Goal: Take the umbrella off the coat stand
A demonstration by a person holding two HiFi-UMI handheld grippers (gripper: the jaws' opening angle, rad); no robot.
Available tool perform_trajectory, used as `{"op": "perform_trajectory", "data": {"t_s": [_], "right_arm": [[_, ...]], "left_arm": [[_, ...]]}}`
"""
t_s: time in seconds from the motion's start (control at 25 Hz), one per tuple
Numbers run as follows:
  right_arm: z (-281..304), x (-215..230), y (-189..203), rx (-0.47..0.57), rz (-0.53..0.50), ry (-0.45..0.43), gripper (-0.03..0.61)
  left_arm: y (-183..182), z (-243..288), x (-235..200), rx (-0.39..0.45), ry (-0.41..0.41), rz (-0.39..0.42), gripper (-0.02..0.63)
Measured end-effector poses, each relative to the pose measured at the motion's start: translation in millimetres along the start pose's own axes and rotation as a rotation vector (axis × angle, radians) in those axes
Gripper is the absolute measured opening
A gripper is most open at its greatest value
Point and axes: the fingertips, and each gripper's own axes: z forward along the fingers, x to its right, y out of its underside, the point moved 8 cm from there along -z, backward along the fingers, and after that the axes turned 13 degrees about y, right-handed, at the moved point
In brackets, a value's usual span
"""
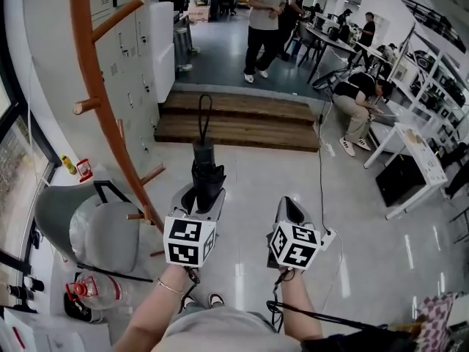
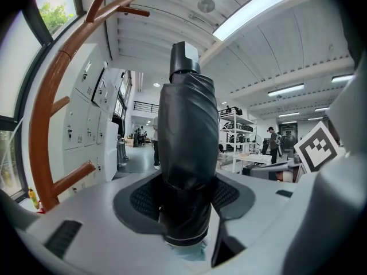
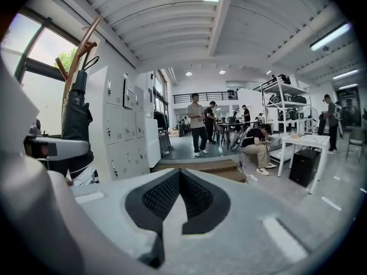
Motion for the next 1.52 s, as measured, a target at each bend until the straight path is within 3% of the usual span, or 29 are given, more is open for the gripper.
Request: {"op": "perform_trajectory", "data": {"t_s": [0.52,1.52], "right_arm": [[5.9,-4.0,20.6,-0.044,-0.008,0.036,0.005],[12.0,4.9,10.6,-0.037,-0.024,0.109,0.005]], "left_arm": [[30.0,26.7,-11.1,-0.084,0.052,-0.006,0.221],[26.1,43.4,-27.3,-0.085,0.075,-0.008,0.221]]}}
